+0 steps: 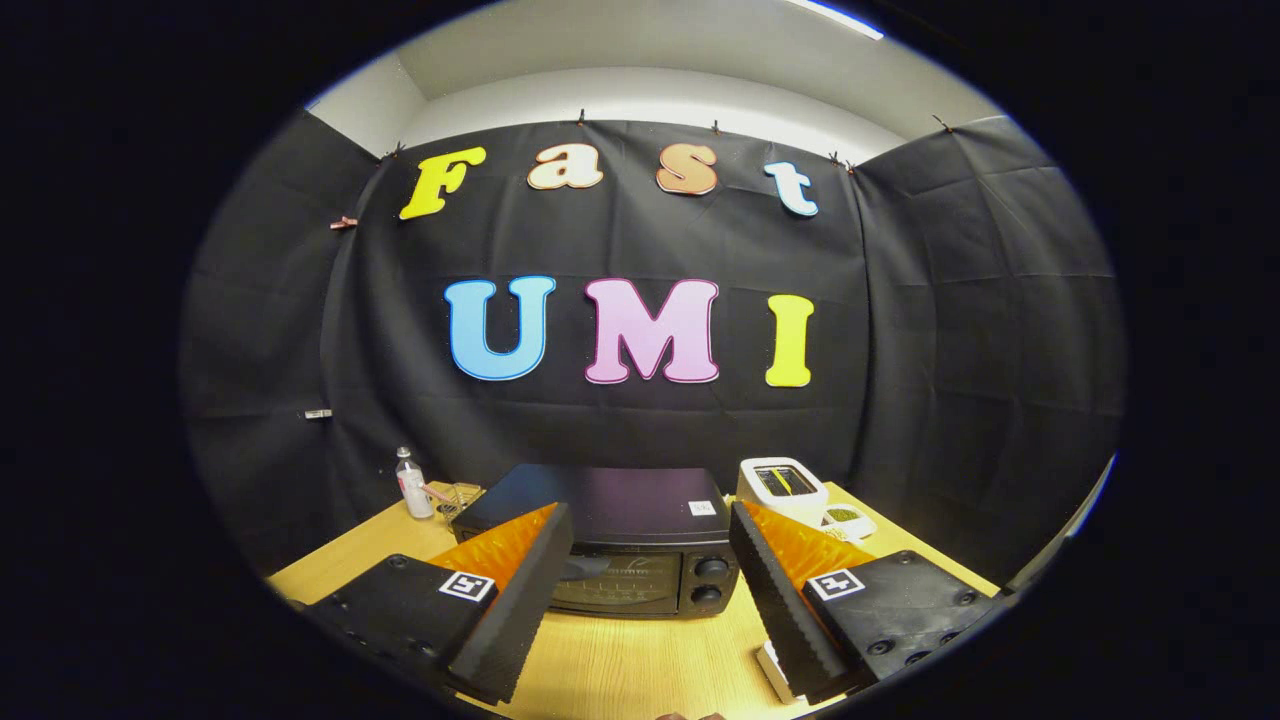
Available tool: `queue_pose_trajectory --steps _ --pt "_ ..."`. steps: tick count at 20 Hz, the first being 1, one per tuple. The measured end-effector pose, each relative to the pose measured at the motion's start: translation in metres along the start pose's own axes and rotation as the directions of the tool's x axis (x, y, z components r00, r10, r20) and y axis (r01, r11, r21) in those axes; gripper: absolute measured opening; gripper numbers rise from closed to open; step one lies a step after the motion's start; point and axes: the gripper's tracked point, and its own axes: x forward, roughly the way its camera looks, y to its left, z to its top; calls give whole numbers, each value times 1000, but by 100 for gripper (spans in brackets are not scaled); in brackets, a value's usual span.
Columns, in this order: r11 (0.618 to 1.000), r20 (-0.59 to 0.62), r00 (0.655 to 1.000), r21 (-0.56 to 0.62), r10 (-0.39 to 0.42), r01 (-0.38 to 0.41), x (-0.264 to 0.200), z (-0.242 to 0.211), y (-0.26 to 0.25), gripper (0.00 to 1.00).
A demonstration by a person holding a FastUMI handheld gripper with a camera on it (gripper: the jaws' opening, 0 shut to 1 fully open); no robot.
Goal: Open the toaster oven, put the food inside, and close the toaster oven door.
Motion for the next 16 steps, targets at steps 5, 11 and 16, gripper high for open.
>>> queue_pose_trajectory --steps 5,11,16 --pt "1000 -12 1000 8 2 -2 -2 -6 5 97" --pt "1000 -51 998 3 31 -31 2 -19 22 97" --pt "998 -90 994 28 59 -57 21 -31 44 97"
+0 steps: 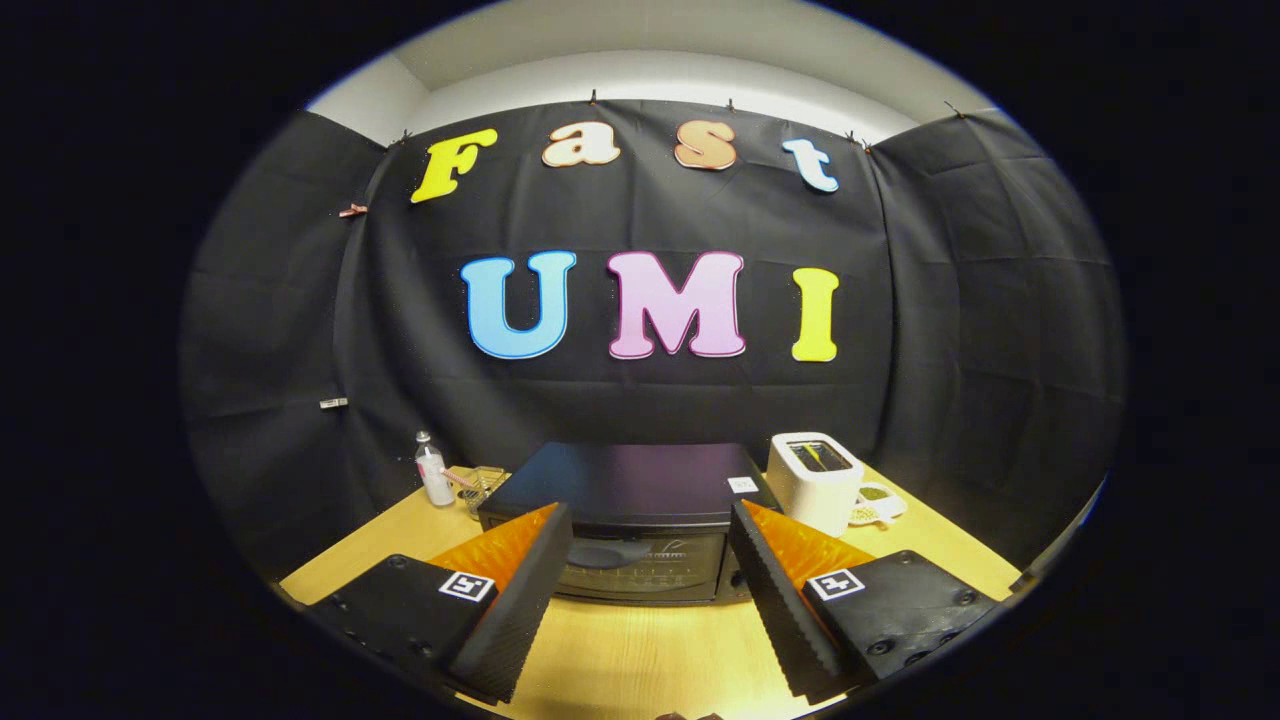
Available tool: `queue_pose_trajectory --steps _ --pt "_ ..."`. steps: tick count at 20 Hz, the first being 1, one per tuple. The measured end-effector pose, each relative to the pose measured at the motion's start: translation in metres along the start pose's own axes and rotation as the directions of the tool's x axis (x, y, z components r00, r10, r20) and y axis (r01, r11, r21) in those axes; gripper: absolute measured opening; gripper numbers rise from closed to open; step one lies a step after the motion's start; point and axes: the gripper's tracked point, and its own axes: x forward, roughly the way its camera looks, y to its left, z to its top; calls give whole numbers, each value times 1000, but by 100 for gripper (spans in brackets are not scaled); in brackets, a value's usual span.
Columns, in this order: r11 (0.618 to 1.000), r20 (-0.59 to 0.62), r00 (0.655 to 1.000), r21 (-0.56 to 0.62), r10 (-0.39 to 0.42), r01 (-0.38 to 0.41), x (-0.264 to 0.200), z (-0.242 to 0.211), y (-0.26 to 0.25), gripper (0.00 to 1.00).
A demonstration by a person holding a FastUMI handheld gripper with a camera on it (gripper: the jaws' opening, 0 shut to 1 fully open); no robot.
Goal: Open the toaster oven, put the food inside, and close the toaster oven door.
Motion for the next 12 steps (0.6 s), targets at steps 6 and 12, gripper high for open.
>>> queue_pose_trajectory --steps 6,12 --pt "1000 -74 997 23 -1 3 43 -22 23 98" --pt "1000 -130 991 -23 -22 19 89 -45 32 98"
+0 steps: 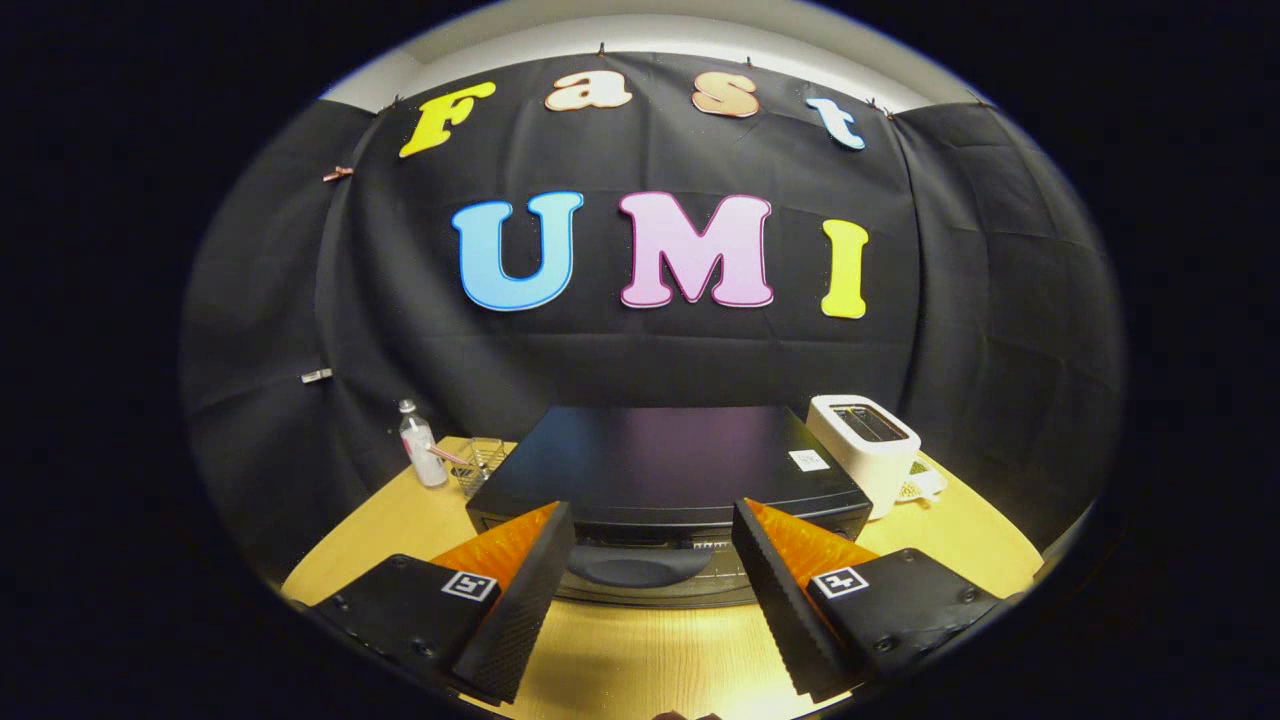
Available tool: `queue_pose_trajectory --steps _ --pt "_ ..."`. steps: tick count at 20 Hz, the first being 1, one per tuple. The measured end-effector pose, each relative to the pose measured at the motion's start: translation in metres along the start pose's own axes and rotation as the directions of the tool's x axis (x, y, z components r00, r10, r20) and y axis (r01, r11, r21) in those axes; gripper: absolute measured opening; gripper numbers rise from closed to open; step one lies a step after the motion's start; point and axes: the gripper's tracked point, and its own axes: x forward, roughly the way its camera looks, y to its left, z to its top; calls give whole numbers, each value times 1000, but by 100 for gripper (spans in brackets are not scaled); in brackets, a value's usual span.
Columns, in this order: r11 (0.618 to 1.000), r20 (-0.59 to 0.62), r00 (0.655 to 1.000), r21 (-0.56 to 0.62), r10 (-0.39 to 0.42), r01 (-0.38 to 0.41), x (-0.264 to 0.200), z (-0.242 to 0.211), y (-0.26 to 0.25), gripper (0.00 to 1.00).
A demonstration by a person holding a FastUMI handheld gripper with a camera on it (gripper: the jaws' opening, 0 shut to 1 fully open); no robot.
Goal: Open the toaster oven, put the food inside, and close the toaster oven door.
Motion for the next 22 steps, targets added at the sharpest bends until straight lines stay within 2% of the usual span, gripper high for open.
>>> queue_pose_trajectory --steps 6,8,11,22 --pt "998 -127 992 -61 -8 1 35 -46 13 98" --pt "998 -81 996 -53 -31 27 40 -38 8 97" --pt "999 -118 992 7 -33 34 48 -47 7 98" --pt "1000 -148 989 -1 -20 20 25 -62 10 99"
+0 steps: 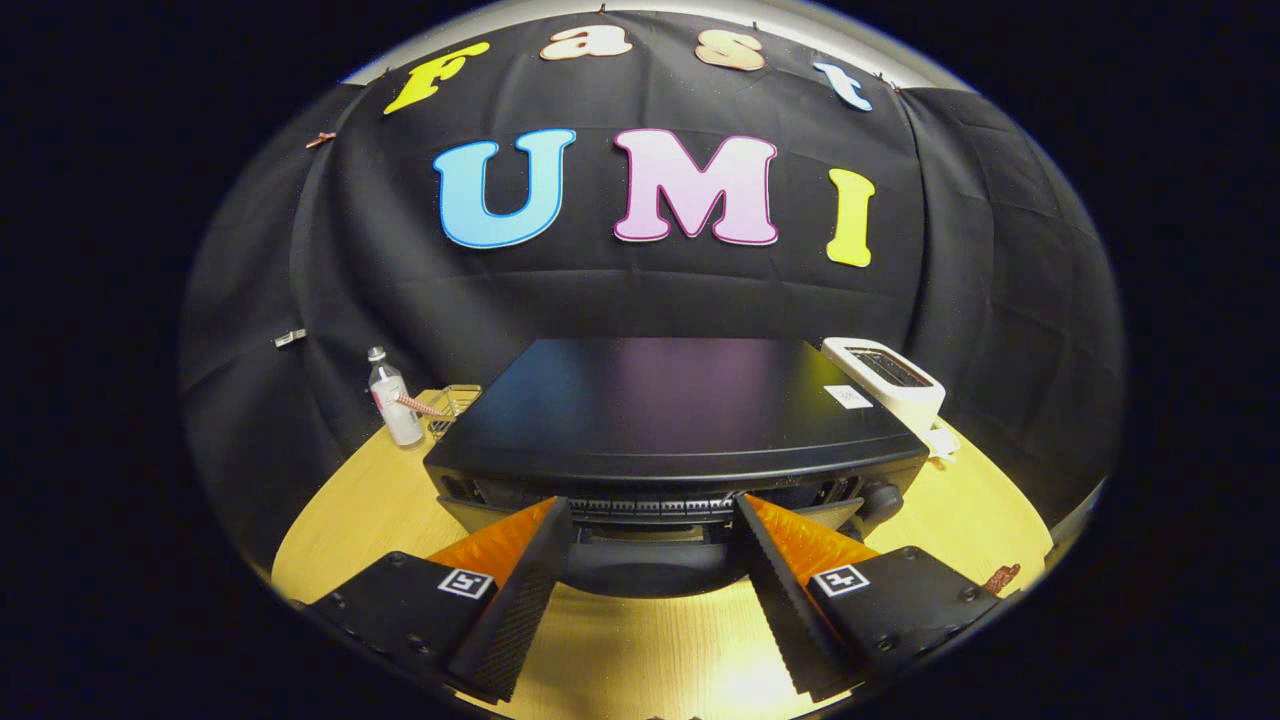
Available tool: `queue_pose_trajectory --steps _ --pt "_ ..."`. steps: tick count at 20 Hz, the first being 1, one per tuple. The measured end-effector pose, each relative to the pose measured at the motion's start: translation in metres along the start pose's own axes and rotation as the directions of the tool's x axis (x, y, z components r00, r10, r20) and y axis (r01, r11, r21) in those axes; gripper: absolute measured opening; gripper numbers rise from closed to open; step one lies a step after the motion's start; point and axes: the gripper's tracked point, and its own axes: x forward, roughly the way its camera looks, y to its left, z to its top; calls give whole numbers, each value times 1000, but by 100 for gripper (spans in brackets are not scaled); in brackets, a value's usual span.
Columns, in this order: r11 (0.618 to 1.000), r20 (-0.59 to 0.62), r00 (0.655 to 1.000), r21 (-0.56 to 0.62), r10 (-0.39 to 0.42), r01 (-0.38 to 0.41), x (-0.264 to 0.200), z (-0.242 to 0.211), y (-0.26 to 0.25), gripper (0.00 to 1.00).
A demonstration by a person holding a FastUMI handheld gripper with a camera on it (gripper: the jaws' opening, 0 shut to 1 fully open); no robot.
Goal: Open the toaster oven, put the food inside, and close the toaster oven door.
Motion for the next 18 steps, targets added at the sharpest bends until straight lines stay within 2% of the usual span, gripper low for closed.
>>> queue_pose_trajectory --steps 10,15,18 --pt "999 -32 999 -23 33 -33 -44 -51 -2 99" --pt "993 -134 987 -66 89 -99 -63 -104 -2 99" --pt "990 -225 969 -71 106 -124 -67 -140 -5 98"
